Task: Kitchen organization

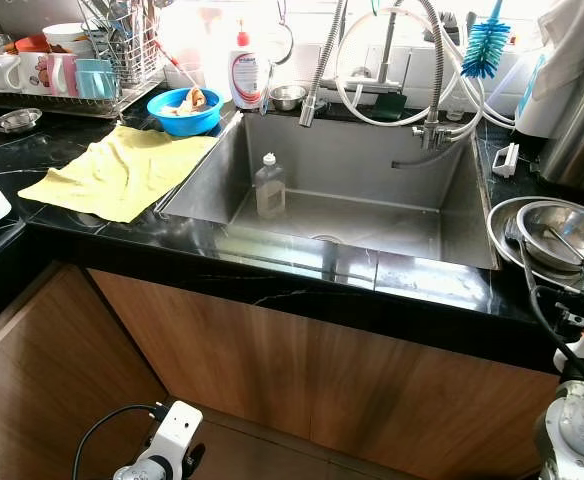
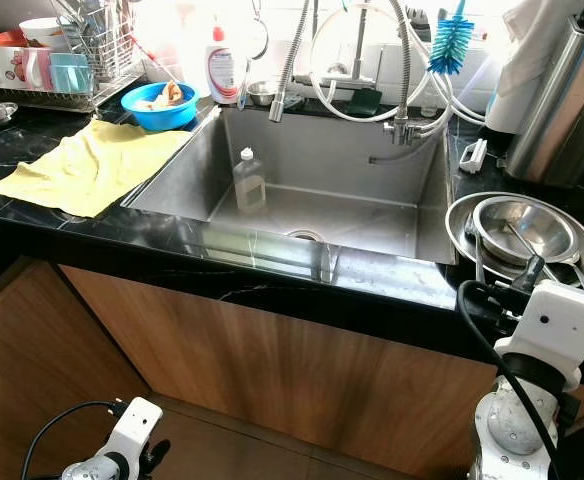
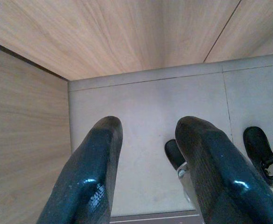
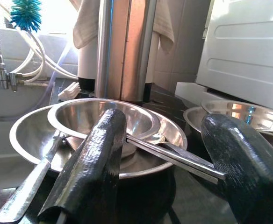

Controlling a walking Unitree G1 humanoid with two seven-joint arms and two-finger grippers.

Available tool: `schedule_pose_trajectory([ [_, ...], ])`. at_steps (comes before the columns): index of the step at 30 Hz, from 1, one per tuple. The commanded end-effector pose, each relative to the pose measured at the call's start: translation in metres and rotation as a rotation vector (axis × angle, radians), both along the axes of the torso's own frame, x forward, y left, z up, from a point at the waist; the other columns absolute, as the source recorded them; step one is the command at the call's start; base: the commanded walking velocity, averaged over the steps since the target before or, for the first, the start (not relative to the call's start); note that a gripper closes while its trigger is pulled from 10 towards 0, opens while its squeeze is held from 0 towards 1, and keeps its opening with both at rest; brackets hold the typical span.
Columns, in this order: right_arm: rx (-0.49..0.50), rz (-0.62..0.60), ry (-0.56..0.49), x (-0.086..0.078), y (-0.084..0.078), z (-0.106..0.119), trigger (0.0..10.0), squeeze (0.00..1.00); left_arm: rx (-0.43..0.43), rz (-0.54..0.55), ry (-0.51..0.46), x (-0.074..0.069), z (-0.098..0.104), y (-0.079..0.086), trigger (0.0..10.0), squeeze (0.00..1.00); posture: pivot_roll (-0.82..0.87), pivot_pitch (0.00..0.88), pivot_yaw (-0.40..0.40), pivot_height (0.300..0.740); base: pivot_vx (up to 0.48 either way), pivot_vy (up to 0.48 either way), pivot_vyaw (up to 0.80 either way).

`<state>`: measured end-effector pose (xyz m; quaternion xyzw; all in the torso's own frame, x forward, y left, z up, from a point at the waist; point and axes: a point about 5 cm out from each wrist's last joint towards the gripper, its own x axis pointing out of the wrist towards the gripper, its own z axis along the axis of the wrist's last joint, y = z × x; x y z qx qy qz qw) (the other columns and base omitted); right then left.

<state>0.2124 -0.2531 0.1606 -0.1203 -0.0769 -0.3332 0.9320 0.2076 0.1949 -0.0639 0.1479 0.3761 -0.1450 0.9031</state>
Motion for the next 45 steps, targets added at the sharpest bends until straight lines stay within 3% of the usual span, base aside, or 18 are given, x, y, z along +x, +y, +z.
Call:
schedule_pose_trajectory([
  [1,0.009,-0.015,0.001,0.0,-0.001,-0.001,10.0,0.0,0.026,-0.018,0.006,0.0,0.0,0.004,10.0,0.0,-0.15,0.0,0.036,0.74,0.0,0.0,0.0],
  [9,0.012,-0.013,0.02,0.001,-0.003,-0.007,10.0,0.0,0.03,-0.028,0.008,-0.001,0.0,0.003,10.0,0.0,-0.14,0.0,0.032,0.74,0.0,0.0,0.0],
  [13,0.083,-0.024,0.026,0.001,-0.005,-0.015,10.0,0.0,0.03,-0.029,0.011,-0.002,-0.001,0.003,10.0,0.0,-0.14,0.0,0.032,0.74,0.0,0.0,0.0],
  [14,0.085,-0.025,0.025,0.001,-0.006,-0.015,9.3,0.0,0.03,-0.029,0.011,-0.002,-0.001,0.003,10.0,0.0,-0.14,0.0,0.031,0.74,0.0,0.0,0.0],
  [15,0.08,-0.022,0.022,0.002,-0.005,-0.014,4.6,0.0,0.031,-0.028,0.011,-0.002,-0.001,0.003,10.0,0.0,-0.14,0.0,0.031,0.74,0.0,0.0,0.0],
  [16,0.08,-0.022,0.022,0.002,-0.005,-0.014,4.6,0.0,0.031,-0.028,0.011,-0.002,-0.001,0.003,10.0,0.0,-0.14,0.0,0.031,0.74,0.0,0.0,0.0],
  [17,0.073,-0.018,0.02,0.002,-0.005,-0.013,2.8,0.0,0.03,-0.026,0.01,-0.002,-0.001,0.003,10.0,0.0,-0.14,0.0,0.032,0.74,0.0,0.0,0.0],
  [18,0.074,-0.015,0.016,0.003,-0.005,-0.012,0.0,0.0,0.03,-0.025,0.01,-0.002,-0.001,0.003,10.0,0.0,-0.14,0.0,0.032,0.74,0.0,0.0,0.0],
  [30,0.073,0.011,-0.001,0.007,-0.004,-0.009,0.0,0.0,0.03,-0.025,0.011,-0.001,0.0,0.004,10.0,0.0,-0.14,0.0,0.033,0.74,0.0,0.0,0.0],
  [31,0.073,0.01,-0.002,0.007,-0.005,-0.008,0.8,0.0,0.03,-0.025,0.011,-0.001,0.0,0.004,10.0,0.0,-0.14,0.0,0.033,0.74,0.0,0.0,0.0],
  [33,0.073,0.01,-0.003,0.007,-0.005,-0.008,0.8,0.0,0.03,-0.025,0.011,-0.001,0.0,0.004,10.0,0.0,-0.14,0.0,0.033,0.74,0.0,0.0,0.0],
  [34,0.074,0.01,-0.006,0.007,-0.005,-0.007,0.0,0.0,0.031,-0.026,0.011,0.0,0.0,0.004,10.0,0.0,-0.14,0.0,0.035,0.74,0.0,0.0,0.0],
  [45,0.065,0.019,-0.029,0.011,-0.004,-0.001,0.0,0.0,0.037,-0.027,0.004,0.001,0.001,0.004,10.0,0.0,-0.14,0.0,0.034,0.74,0.0,0.0,0.0],
])
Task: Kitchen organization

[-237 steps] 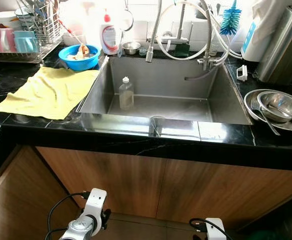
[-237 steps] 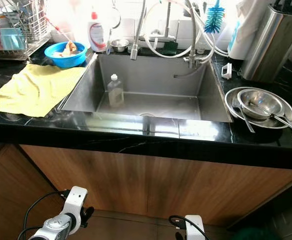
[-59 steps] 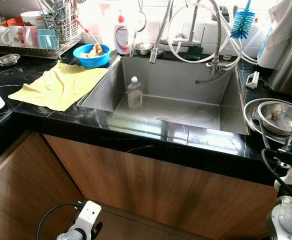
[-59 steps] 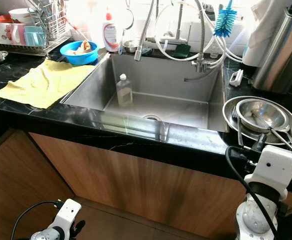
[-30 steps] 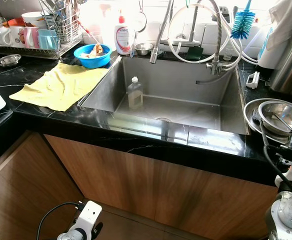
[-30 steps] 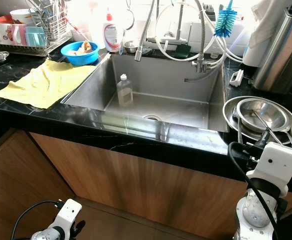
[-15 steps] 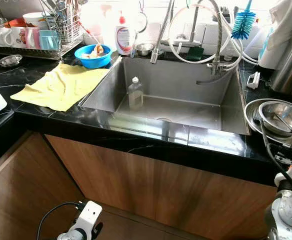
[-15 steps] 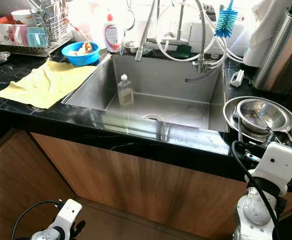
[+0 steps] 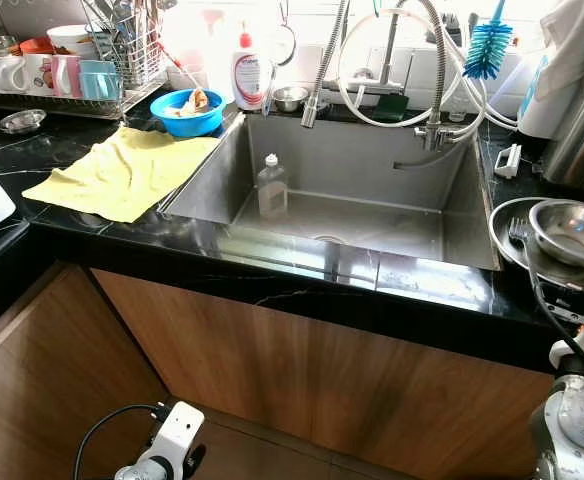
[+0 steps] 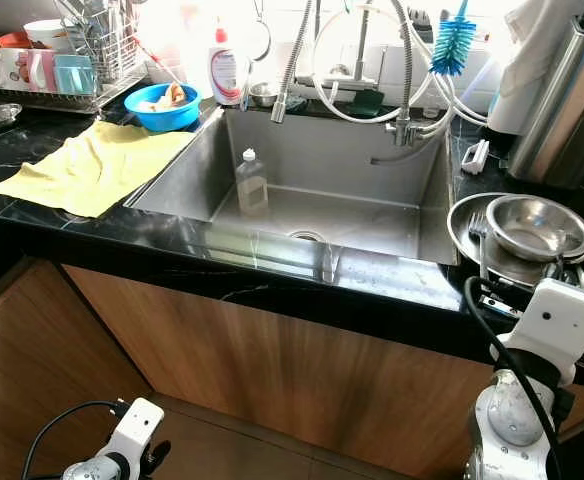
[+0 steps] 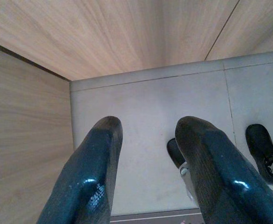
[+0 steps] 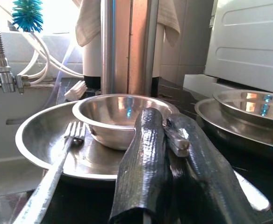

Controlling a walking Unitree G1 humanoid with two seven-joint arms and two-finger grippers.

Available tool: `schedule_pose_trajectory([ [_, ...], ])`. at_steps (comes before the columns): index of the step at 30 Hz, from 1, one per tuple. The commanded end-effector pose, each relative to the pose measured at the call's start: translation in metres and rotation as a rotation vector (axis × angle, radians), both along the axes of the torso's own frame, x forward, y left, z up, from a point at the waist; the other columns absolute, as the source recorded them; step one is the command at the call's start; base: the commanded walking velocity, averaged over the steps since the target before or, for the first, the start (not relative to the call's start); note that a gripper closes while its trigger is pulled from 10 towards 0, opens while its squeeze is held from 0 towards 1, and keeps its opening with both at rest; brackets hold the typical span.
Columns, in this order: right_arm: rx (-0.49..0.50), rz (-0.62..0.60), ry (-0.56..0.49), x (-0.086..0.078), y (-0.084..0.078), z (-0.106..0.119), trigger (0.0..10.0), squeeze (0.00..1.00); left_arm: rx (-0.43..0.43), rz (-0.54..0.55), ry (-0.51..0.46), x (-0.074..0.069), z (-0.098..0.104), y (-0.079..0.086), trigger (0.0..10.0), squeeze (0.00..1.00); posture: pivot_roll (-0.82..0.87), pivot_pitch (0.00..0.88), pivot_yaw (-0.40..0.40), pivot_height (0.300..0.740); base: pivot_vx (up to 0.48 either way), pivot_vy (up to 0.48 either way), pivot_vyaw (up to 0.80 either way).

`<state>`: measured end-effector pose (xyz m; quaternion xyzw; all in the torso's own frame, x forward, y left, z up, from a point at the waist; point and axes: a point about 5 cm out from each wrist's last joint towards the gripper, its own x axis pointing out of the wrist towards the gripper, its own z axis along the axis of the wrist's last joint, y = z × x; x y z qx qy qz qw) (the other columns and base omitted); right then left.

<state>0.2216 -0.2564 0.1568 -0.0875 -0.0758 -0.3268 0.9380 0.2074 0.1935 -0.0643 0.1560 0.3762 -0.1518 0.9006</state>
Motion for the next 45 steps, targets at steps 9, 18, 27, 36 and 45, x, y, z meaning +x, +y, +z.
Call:
schedule_pose_trajectory([
  [9,0.003,0.006,-0.03,0.003,0.0,0.007,0.0,0.0,0.033,-0.01,-0.001,0.002,0.002,0.006,10.0,0.0,-0.14,0.0,0.036,0.74,0.0,0.0,0.0],
  [18,-0.066,0.078,-0.127,0.015,0.01,0.038,10.0,0.0,0.035,-0.004,-0.002,0.003,0.002,0.006,10.0,0.0,-0.14,0.0,0.035,0.74,0.0,0.0,0.0],
  [27,-0.103,0.222,-0.207,0.034,0.031,0.071,10.0,0.0,0.042,0.008,0.005,0.002,0.001,0.007,10.0,0.0,-0.14,0.0,0.037,0.74,0.0,0.0,0.0],
  [36,-0.054,0.461,-0.144,0.07,0.037,0.091,10.0,0.0,0.037,0.014,0.006,0.003,0.002,0.006,10.0,0.0,-0.14,0.0,0.039,0.74,0.0,0.0,0.0],
  [45,-0.157,0.622,0.051,0.118,0.047,0.099,10.0,0.0,0.04,0.015,0.014,0.001,0.0,0.007,10.0,0.0,-0.12,0.0,0.039,0.74,0.0,0.0,0.0],
])
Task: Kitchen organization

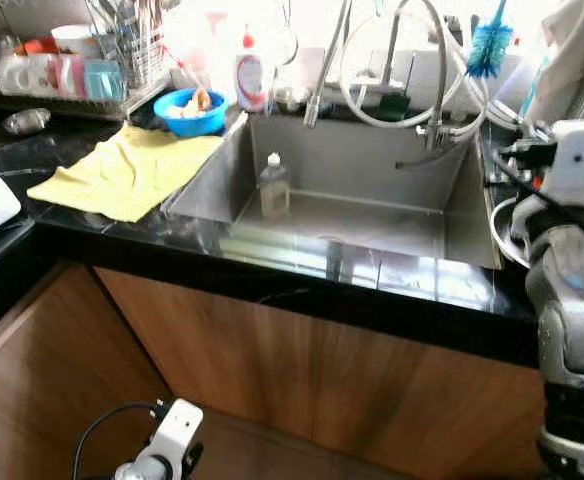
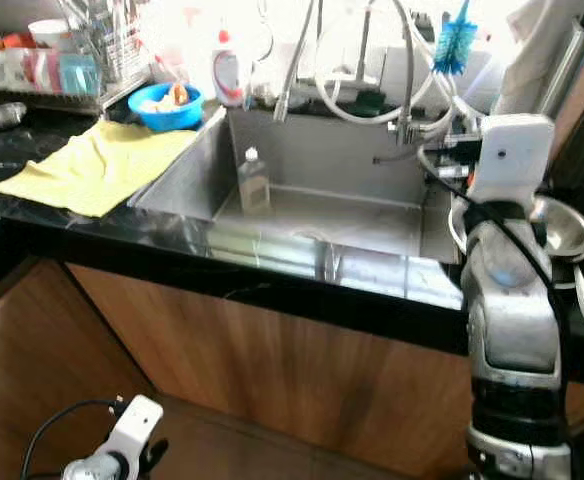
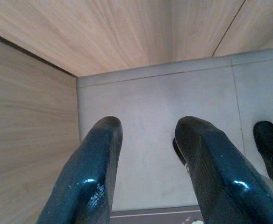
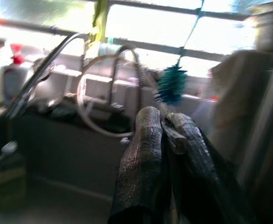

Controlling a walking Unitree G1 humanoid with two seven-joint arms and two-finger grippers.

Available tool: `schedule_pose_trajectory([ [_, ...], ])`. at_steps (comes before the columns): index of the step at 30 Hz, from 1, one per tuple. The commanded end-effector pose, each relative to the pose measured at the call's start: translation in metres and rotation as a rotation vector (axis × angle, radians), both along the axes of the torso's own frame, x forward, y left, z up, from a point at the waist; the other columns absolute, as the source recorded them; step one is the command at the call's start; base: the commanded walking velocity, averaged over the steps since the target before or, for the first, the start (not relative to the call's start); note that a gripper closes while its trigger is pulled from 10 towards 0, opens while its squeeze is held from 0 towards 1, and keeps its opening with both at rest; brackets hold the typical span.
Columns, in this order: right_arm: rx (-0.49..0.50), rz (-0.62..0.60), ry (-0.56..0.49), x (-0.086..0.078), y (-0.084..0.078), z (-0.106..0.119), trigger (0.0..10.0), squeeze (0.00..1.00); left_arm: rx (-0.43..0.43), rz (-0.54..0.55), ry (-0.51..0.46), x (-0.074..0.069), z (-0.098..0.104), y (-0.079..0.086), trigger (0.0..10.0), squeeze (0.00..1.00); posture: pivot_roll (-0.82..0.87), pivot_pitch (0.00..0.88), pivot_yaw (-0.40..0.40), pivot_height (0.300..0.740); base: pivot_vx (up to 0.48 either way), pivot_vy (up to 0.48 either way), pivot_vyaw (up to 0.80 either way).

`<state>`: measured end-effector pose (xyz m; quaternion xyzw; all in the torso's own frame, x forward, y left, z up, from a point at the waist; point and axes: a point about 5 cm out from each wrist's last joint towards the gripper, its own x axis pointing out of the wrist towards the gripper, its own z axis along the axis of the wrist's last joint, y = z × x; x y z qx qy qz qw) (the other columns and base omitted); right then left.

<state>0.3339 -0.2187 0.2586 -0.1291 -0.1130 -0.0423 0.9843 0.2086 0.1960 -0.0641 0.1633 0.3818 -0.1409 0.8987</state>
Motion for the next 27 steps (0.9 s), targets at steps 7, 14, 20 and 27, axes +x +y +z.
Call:
schedule_pose_trajectory([
  [7,-0.017,0.153,0.132,0.018,0.022,-0.019,10.0,0.0,0.014,0.007,0.011,-0.002,-0.001,0.005,10.0,0.0,-0.12,0.0,0.032,0.74,0.0,0.0,0.0],
  [14,0.073,0.215,0.238,0.023,0.027,-0.045,10.0,0.0,0.013,0.006,0.014,-0.004,-0.002,0.005,10.0,0.0,-0.12,0.0,0.03,0.74,0.0,0.0,0.0],
  [20,0.086,0.22,0.307,0.021,0.026,-0.065,10.0,0.0,0.013,-0.001,0.018,-0.006,-0.003,0.005,10.0,0.0,-0.11,0.0,0.029,0.74,0.0,0.0,0.0],
  [27,0.106,0.231,0.346,0.016,0.027,-0.081,10.0,0.0,0.014,-0.008,0.022,-0.008,-0.003,0.005,10.0,0.0,-0.12,0.0,0.03,0.74,0.0,0.0,0.0],
])
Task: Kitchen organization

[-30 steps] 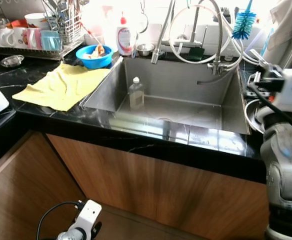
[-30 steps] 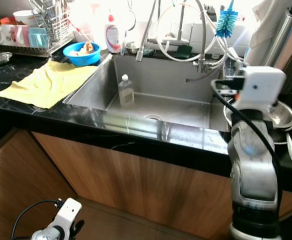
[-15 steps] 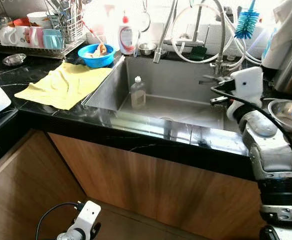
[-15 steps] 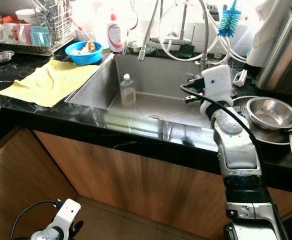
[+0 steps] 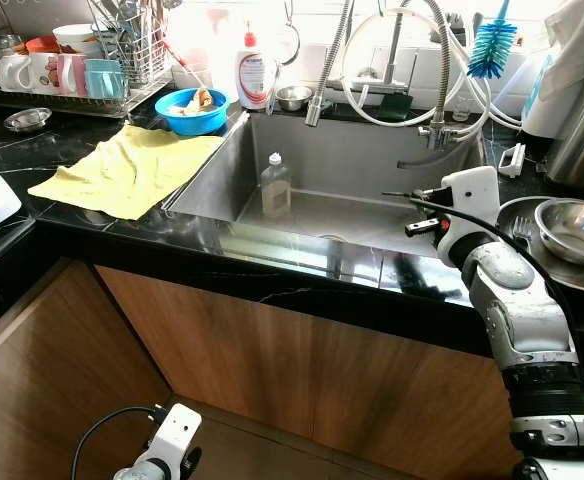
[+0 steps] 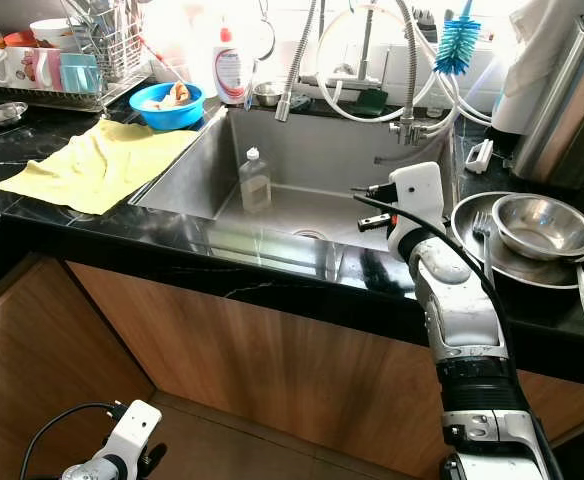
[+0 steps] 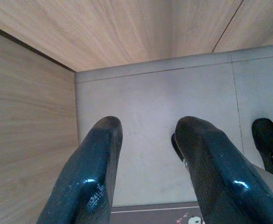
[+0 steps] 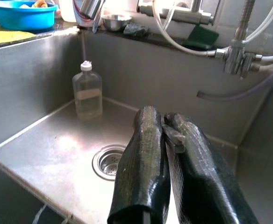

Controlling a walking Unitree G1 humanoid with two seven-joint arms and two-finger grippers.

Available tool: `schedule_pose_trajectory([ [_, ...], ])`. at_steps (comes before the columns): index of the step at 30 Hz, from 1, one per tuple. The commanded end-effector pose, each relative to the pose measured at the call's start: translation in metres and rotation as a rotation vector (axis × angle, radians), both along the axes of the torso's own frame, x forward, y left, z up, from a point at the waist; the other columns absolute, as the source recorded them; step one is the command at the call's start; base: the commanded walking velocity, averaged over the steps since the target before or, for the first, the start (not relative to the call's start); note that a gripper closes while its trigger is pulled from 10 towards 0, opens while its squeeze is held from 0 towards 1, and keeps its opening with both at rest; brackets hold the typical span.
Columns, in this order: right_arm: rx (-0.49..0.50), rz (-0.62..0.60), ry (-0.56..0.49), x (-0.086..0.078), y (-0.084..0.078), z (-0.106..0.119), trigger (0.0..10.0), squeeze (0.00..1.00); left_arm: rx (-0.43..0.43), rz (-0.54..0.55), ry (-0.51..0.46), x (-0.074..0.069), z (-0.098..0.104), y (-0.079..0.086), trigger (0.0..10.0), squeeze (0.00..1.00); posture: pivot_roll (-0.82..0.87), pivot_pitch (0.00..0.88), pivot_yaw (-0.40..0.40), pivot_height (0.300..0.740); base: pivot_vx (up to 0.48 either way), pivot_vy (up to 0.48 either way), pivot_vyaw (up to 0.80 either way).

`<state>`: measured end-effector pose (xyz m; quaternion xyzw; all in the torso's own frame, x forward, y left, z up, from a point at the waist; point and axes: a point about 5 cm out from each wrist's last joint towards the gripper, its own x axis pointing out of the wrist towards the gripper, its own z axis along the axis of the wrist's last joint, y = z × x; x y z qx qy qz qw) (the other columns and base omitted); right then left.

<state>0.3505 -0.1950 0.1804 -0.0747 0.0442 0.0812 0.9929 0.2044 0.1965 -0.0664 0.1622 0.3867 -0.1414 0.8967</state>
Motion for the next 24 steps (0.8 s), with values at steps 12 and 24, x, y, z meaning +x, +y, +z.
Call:
schedule_pose_trajectory([
  [12,0.037,-0.01,0.027,-0.007,0.005,-0.016,10.0,0.0,0.017,-0.018,0.018,-0.006,-0.003,0.004,10.0,0.0,-0.11,0.0,0.028,0.74,0.0,0.0,0.0],
  [24,0.039,-0.056,0.0,-0.007,-0.001,-0.01,10.0,1.0,0.013,-0.012,0.012,-0.004,-0.002,0.004,10.0,0.0,-0.11,0.0,0.026,0.74,0.0,0.0,0.0],
])
